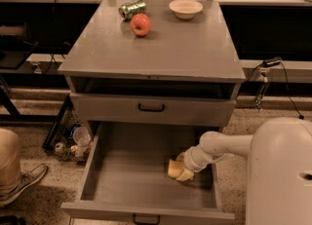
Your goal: Pick sponge from middle drawer and place on counter
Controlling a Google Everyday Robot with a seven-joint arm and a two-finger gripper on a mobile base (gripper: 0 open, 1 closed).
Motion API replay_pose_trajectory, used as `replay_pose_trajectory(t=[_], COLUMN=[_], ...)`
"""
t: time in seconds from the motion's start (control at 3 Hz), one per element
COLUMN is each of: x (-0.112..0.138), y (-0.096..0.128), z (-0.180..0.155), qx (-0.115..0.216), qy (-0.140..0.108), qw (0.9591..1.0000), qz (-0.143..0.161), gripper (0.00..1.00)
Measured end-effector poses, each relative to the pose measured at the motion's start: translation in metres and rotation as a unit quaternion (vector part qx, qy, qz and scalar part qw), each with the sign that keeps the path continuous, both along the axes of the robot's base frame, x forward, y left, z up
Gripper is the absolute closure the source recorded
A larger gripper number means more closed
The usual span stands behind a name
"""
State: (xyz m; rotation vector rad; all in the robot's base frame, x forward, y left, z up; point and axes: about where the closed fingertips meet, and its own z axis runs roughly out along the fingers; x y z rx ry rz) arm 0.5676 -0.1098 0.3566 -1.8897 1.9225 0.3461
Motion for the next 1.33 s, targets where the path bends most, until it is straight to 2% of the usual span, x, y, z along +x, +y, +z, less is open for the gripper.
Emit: replay_pose_trajectory(t=[0.33, 0.67, 1.0, 1.33], x=[-0.002, -0.011, -0.030, -0.050], y=[-0.004, -0.013, -0.028, -0.049], z=[0.009, 0.040, 0.087, 0.148], qx=[0.008, 0.039, 0.080, 0.127], qy=[-0.007, -0.029, -0.060, -0.103], qw=[0.9999, 0.9988, 0.9950, 0.9864], qz=[-0.002, -0.004, 0.004, 0.019], gripper=[0.72, 0.95, 1.00, 1.00])
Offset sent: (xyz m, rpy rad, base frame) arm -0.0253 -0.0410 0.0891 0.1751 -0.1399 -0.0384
